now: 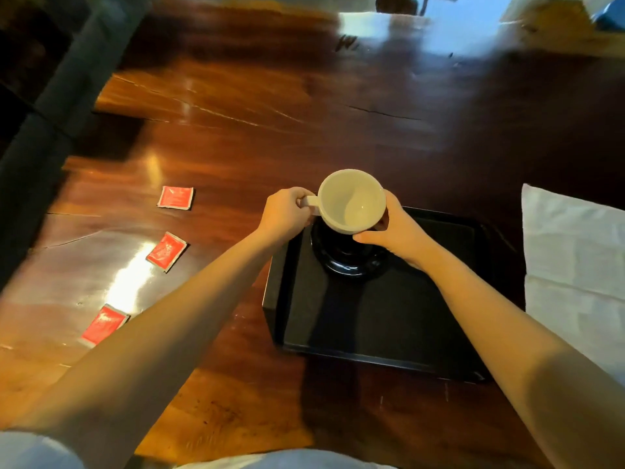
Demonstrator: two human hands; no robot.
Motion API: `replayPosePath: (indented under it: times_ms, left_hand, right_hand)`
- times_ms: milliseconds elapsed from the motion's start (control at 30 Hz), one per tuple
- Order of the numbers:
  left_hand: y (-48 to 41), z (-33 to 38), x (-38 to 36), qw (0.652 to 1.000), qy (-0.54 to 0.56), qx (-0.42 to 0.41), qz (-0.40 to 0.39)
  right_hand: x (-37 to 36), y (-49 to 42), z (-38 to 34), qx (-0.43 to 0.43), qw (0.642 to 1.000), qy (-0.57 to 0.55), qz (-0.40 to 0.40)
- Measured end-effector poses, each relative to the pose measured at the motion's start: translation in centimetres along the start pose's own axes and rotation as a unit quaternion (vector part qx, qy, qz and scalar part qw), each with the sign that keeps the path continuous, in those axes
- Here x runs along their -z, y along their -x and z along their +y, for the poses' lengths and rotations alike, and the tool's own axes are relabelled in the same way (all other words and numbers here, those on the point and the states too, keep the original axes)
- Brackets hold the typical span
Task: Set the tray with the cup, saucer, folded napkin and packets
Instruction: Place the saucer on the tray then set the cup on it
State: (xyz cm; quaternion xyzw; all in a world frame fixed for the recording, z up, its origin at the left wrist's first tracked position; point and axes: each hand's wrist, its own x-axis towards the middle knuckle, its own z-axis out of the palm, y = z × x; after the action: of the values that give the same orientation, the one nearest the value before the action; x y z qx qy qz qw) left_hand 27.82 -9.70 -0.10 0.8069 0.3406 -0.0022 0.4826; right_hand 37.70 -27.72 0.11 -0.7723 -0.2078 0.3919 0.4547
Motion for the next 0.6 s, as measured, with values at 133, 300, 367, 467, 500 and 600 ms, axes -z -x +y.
replayPosePath:
  times_ms: [133,300,367,467,500,600]
  left_hand:
    - [-0.2,0.3,-1.3,0.993,-0.108,-0.046,-0.009]
    - [-0.1,-0.7,-2.3,0.984,-0.170,-0.056,-0.018]
    - [0.0,-1.1,-2.6,0.982,-0.177,-0.056,-0.018]
    - [0.1,-1.6,-3.1,0.981,-0.184,-0.061,-0.022]
    - [0.1,-1.7,-3.2,0.980,-0.187,-0.063,-0.027]
    - [-0.1,-1.8,-3.5,0.977,-0.201,-0.062,-0.039]
  right_hand:
    - [-0.2,1.0,1.7,-0.007,0.999,-0.024,0.037]
    - [-1.8,1.3,4.0,-0.016,0.998,-0.017,0.066]
    - [-2.2,1.2,4.6,-0.018,0.997,-0.007,0.079]
    - [-2.5,1.0,5.5,-0.019,0.996,0.001,0.085]
    - [-2.5,1.0,5.8,-0.022,0.996,0.001,0.085]
    - [-2.4,0.9,6.4,-0.022,0.996,0.005,0.084]
